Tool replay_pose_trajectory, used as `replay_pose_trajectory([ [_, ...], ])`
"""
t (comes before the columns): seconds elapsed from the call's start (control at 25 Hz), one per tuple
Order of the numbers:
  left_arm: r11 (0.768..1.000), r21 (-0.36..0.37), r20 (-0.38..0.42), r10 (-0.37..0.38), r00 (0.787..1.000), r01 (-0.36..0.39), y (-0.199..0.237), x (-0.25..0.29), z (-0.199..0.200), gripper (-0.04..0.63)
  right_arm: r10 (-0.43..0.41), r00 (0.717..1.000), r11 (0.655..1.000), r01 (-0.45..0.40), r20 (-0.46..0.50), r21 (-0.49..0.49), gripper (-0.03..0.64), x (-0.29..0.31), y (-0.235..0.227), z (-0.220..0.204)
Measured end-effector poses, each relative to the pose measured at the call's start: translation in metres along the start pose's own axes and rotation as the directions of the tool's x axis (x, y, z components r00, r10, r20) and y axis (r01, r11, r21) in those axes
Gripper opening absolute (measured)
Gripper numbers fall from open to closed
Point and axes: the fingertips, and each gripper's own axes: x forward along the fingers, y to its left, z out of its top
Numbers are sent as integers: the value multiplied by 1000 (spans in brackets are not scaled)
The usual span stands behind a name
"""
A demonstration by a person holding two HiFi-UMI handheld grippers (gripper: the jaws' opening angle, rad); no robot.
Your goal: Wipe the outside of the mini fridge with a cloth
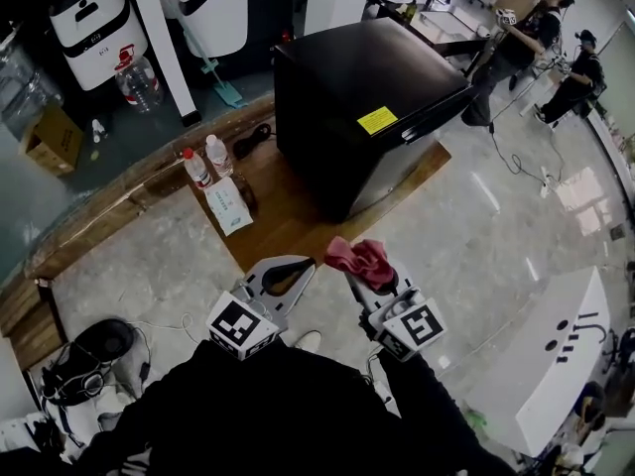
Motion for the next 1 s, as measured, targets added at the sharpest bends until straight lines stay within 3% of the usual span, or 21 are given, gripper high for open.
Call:
replay_pose_trajectory([
  [0.48,999,44,14,16,1000,-16,-38,3,16,6,5,999,1000,-5,41,-4,84,-42,3,10],
  [1.0,999,26,10,41,999,-41,-51,11,4,6,24,1000,999,-24,17,25,84,-57,4,-4],
])
